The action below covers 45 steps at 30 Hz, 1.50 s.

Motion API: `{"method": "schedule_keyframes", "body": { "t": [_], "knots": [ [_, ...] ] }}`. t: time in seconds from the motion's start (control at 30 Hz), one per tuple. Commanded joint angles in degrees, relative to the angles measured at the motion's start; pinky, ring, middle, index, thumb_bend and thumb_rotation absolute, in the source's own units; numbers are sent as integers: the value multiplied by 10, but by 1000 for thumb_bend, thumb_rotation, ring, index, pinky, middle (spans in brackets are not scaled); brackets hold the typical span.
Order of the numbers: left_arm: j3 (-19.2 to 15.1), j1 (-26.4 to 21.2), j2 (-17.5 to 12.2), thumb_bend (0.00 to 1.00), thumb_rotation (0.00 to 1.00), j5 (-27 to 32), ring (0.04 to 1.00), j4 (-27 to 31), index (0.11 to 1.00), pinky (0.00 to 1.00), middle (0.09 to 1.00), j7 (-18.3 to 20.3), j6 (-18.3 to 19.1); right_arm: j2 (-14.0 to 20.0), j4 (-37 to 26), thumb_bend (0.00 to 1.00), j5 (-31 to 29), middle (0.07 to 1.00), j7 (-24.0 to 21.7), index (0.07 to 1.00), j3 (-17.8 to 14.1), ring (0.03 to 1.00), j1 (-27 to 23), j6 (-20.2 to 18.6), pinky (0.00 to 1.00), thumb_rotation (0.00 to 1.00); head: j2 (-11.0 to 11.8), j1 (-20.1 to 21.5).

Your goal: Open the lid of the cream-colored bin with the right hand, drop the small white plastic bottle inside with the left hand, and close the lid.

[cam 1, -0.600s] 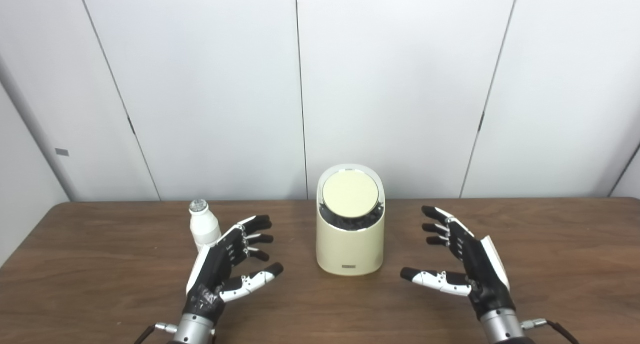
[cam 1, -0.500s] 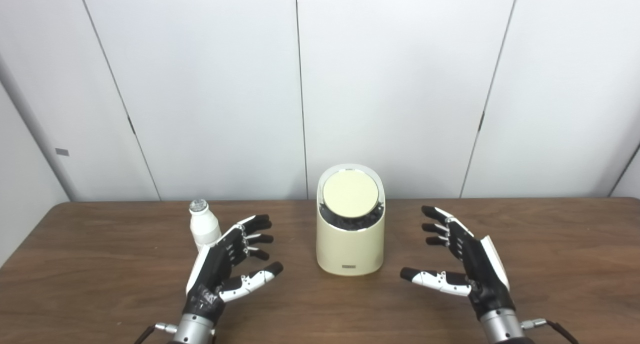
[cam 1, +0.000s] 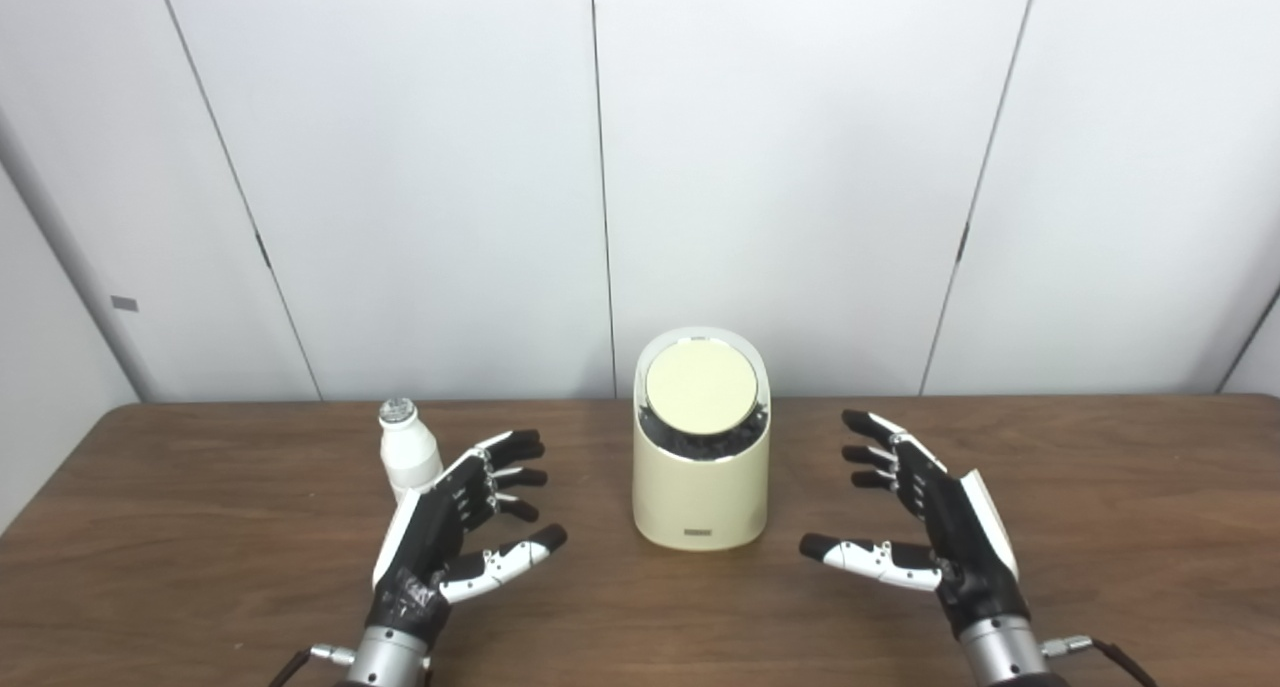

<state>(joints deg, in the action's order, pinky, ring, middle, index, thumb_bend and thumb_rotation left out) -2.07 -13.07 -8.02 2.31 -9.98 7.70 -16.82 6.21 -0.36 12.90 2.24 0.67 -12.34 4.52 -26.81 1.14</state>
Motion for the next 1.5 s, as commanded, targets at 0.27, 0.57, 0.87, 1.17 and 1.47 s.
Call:
{"method": "schedule_keyframes", "body": {
  "t": [0.27,0.57,0.87,1.17,1.47],
  "knots": [
    [1,-29,-2,693,71,2,725,-4,798,566,802,-1,-30,-2,-42,811,47,863,2,892,13,806,-59,-85,692,348,3,10],
    [4,-32,-2,688,68,-6,717,-15,796,557,800,-3,-37,9,-45,871,105,899,-10,959,38,849,-137,-193,708,432,7,14],
    [6,-35,0,686,79,-6,719,-20,794,558,800,-4,-38,16,-45,874,125,925,-33,968,57,874,-201,-259,694,441,8,12],
    [8,-35,3,685,61,-9,719,-19,796,569,798,-7,-36,19,-29,887,150,928,-41,960,75,854,-241,-295,636,424,8,10],
    [10,-35,3,677,31,-4,730,-18,797,574,807,-4,-34,11,-9,930,190,924,-46,941,96,819,-270,-313,622,384,7,10]
  ]
}}
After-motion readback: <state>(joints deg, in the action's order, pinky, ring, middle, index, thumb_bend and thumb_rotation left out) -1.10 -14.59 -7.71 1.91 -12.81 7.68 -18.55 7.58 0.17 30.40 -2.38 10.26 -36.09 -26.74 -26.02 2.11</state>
